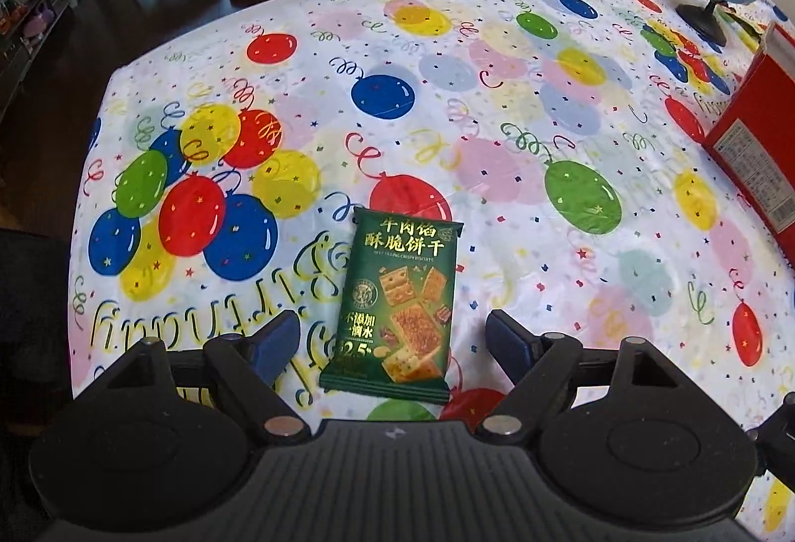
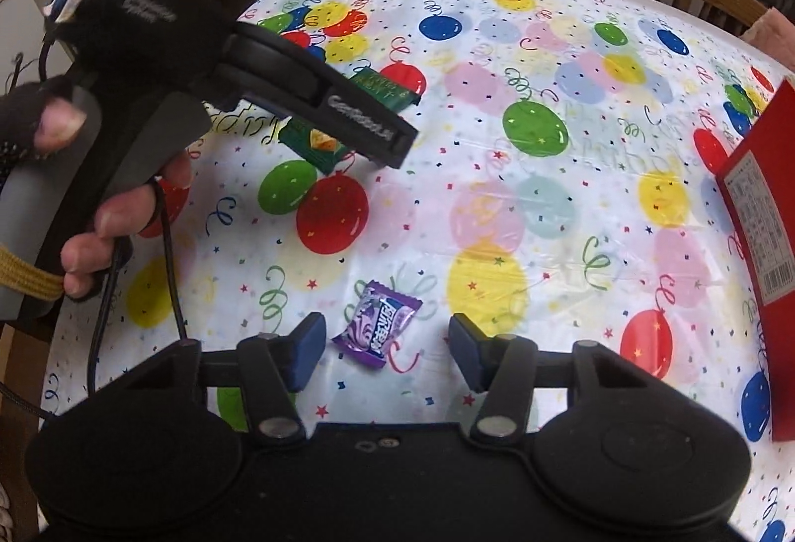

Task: Organize snacks

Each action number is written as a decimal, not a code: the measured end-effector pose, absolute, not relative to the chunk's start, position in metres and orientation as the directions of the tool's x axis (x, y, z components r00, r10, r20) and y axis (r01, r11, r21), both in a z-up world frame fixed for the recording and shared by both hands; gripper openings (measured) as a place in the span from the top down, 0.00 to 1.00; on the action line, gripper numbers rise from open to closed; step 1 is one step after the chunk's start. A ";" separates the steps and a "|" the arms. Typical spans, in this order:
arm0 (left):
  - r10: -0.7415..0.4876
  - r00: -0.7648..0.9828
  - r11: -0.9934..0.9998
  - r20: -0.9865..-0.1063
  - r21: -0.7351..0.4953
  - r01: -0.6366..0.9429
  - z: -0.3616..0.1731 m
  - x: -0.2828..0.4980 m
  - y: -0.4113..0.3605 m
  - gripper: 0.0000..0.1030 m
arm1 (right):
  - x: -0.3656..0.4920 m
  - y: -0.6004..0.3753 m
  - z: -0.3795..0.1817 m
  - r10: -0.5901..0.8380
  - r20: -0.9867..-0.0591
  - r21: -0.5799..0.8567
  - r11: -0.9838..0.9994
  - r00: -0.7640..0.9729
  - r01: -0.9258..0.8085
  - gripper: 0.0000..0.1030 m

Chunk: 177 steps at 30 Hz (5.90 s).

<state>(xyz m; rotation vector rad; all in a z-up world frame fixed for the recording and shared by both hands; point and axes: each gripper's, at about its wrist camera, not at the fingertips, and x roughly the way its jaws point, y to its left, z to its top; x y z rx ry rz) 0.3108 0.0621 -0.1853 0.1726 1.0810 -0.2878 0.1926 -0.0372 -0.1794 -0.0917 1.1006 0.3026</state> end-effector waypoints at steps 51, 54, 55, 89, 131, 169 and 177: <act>-0.085 0.475 0.981 -0.876 0.009 0.192 -0.169 0.282 0.090 0.58 | 0.200 -0.038 -0.183 0.188 -0.858 0.015 0.939 0.479 -0.343 0.78; -0.085 0.475 0.982 -0.876 0.006 0.188 -0.166 0.279 0.088 0.58 | 0.197 -0.046 -0.178 0.189 -0.851 0.026 0.947 0.489 -0.319 0.78; -0.086 0.476 0.982 -0.875 0.005 0.187 -0.164 0.277 0.087 0.58 | 0.196 -0.050 -0.176 0.188 -0.850 0.029 0.950 0.493 -0.312 0.78; -0.204 0.608 0.976 -0.768 -0.113 0.184 -0.029 0.188 -0.044 0.58 | 0.140 -0.226 -0.053 0.233 -0.699 0.100 0.968 0.676 -0.230 0.78; -0.197 0.475 0.964 -0.858 -0.080 0.255 -0.084 0.259 -0.309 0.58 | 0.223 -0.482 -0.098 0.113 -0.748 0.109 0.993 0.654 -0.047 0.77; -0.250 0.534 0.957 -0.808 -0.122 0.263 -0.058 0.220 -0.298 0.28 | 0.181 -0.472 -0.070 0.211 -0.686 0.154 0.977 0.697 -0.145 0.36; -0.285 0.591 0.952 -0.754 -0.152 0.265 -0.030 0.193 -0.280 0.24 | 0.153 -0.458 -0.041 0.235 -0.608 0.152 0.972 0.758 -0.179 0.13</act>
